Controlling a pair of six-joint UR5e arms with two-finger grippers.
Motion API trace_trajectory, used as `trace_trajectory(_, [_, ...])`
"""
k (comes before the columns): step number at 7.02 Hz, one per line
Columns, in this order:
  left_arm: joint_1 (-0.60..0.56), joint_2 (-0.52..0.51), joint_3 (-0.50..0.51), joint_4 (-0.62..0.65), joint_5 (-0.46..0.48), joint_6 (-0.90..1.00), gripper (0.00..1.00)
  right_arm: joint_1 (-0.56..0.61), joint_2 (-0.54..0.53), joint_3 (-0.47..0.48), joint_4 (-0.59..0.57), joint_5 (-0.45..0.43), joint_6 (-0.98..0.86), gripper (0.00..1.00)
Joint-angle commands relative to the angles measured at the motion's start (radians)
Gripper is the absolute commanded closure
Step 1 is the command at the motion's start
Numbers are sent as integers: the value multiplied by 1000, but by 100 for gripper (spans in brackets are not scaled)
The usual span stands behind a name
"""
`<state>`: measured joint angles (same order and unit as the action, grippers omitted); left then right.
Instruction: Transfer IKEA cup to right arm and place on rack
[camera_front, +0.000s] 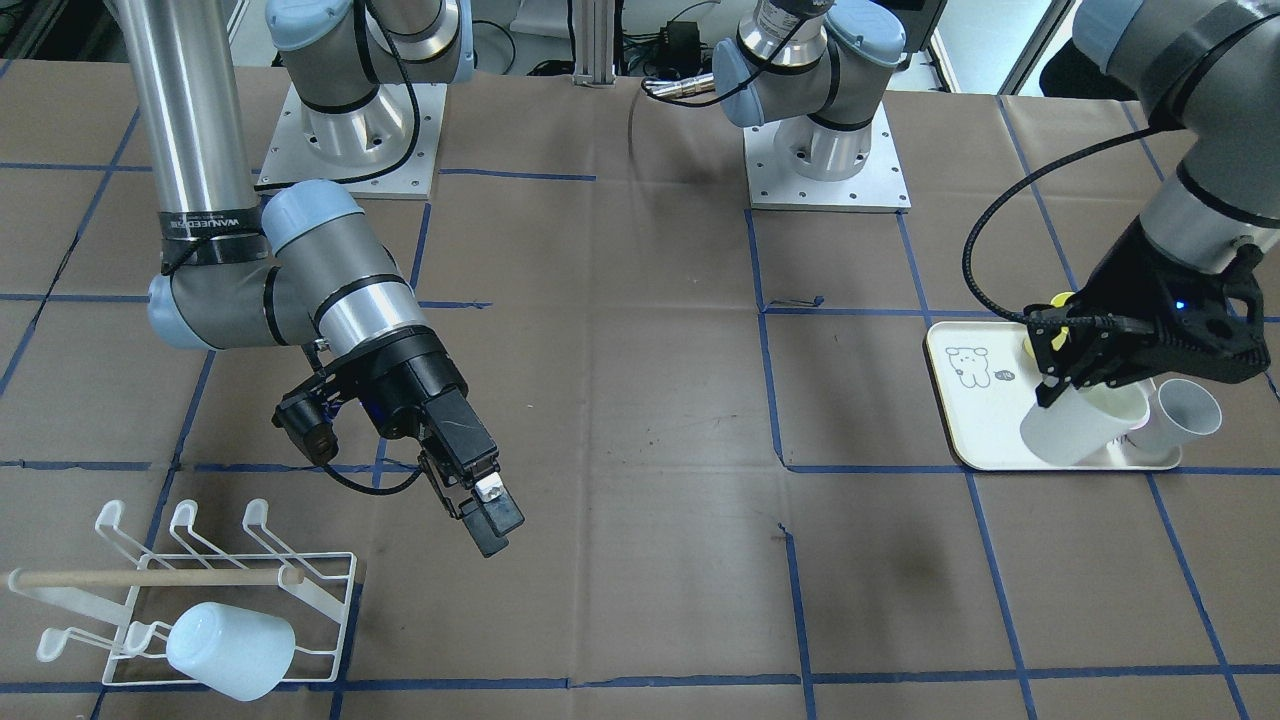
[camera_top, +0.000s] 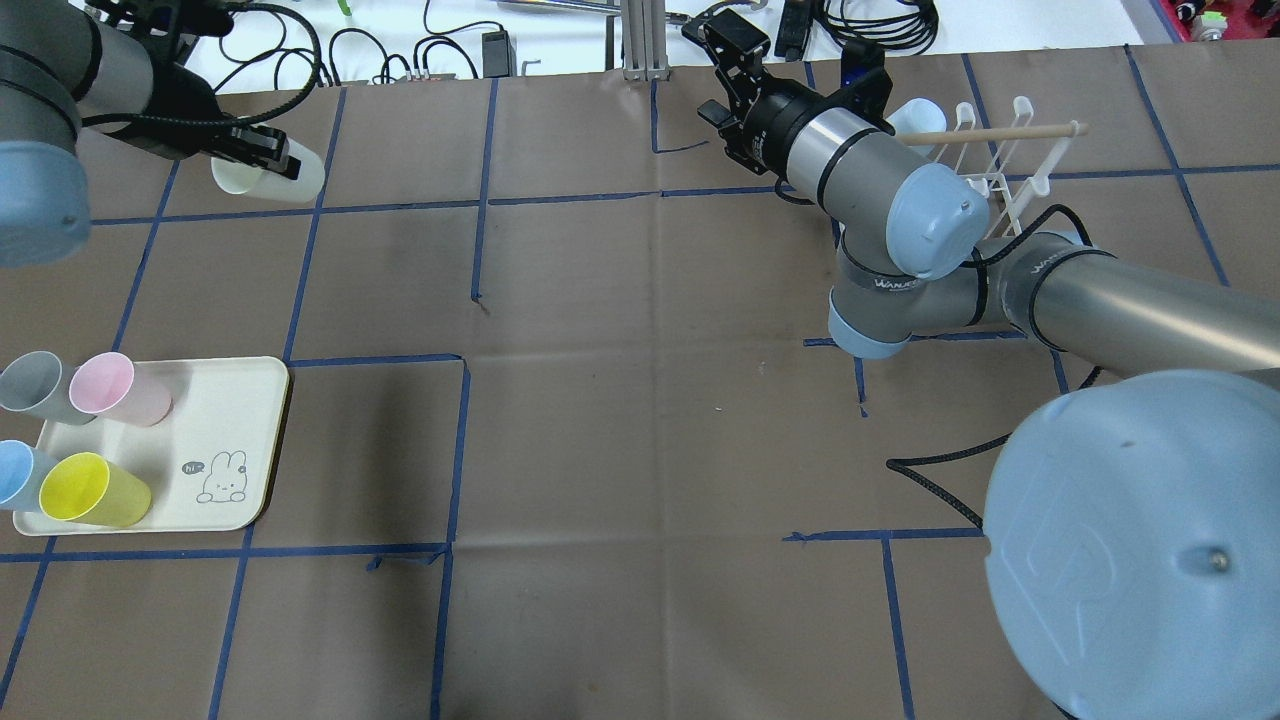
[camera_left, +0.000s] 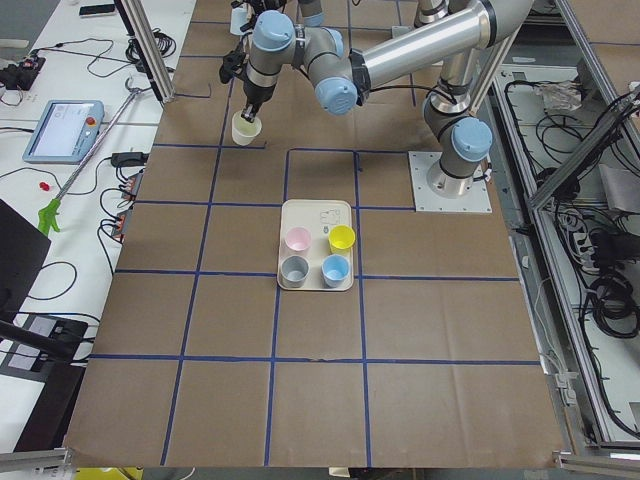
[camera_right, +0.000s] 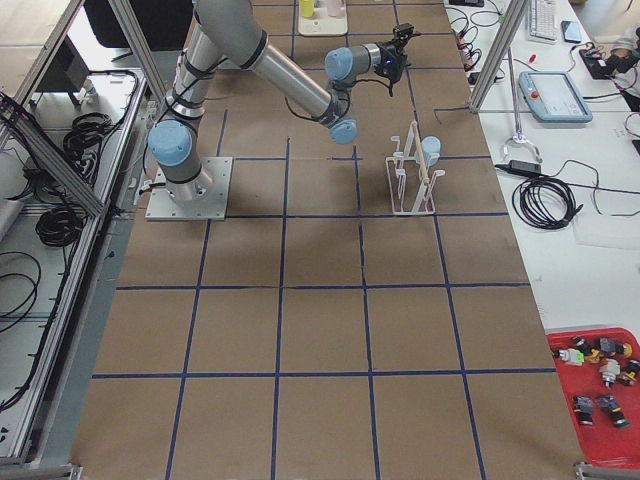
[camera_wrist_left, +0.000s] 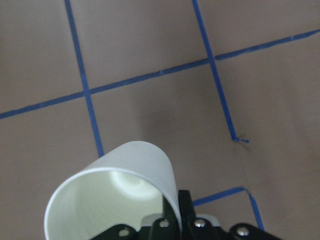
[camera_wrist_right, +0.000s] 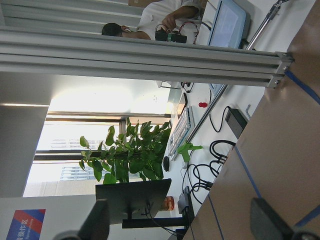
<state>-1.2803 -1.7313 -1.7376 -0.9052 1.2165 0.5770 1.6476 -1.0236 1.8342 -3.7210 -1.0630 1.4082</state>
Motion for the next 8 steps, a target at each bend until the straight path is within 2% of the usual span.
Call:
trace_trajectory(1, [-36,-40,-203,508,-189,0,100,11,-6,6,-3,-2,76,0])
trace_trajectory(2, [-47,-89,-270,748,-250,-5,100,35,-7,16,-3,-2,206,0])
trace_trajectory(3, [-77,-147,-279,917,-382,-16,100,44,-10,14,-3,-2,233,0])
trace_trajectory(4, [-96,-195,-283,1048,-431,-55,100,58,-18,16,-2,-5,248,0])
trace_trajectory(5, [-132,-221,-284,1106,-466,-71,100,63,-23,17,6,-3,283,0])
trace_trajectory(6, [-195,-200,-298,1121,-457,-121,100,64,-21,19,10,0,290,0])
trace_trajectory(8, [-292,-221,-321,1233,-346,-201,100,67,-21,17,59,18,285,0])
